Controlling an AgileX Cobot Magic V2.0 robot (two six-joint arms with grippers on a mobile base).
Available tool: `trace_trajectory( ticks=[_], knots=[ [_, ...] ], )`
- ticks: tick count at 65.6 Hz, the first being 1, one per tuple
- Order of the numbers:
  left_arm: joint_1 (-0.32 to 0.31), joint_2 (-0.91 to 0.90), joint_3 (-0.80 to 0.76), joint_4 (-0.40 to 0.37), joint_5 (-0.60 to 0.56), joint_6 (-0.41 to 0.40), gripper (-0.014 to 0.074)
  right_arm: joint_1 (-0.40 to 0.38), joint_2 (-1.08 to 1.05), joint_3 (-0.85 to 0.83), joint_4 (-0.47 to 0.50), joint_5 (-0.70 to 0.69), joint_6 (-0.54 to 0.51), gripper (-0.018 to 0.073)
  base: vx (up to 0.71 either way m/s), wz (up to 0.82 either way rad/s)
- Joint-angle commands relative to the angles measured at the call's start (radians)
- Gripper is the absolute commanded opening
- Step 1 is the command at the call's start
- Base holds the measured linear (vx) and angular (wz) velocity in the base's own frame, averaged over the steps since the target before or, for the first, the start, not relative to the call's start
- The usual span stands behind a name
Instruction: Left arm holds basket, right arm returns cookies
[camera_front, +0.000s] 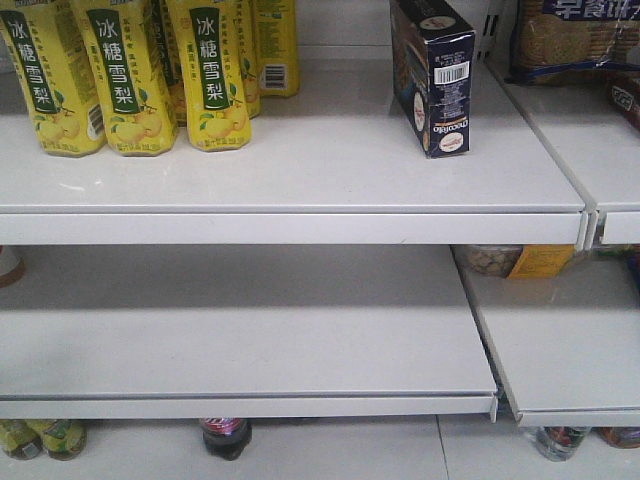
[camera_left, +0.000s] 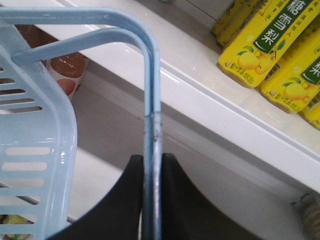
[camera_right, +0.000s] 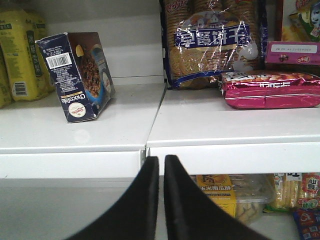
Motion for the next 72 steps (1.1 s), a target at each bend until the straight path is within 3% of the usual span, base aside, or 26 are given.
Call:
trace_trajectory(
  ticks=[1,25,48,72],
  knots=[
    [0.002,0.010,-0.028,0.023,-0.112,0.096,-0.0003,-0.001,0.009,-0.024,-0.038,-0.023,-0.010,-0.0008,0.00,0.00],
    [0.002,-0.011,0.231,0.028,-0.463,0.193,-0.0003,-0.001,0.009,-0.024,-0.038,-0.023,-0.010,-0.0008,0.00,0.00],
    [0.002,-0.194,0.341,0.034,-0.444,0.302,-0.0003,-0.001,0.009,-0.024,-0.038,-0.023,-0.010,-0.0008,0.00,0.00],
    [0.002,-0.334,0.449,0.037,-0.436,0.309,-0.0003,-0.001,0.009,-0.024,-0.038,-0.023,-0.010,-0.0008,0.00,0.00]
  ],
)
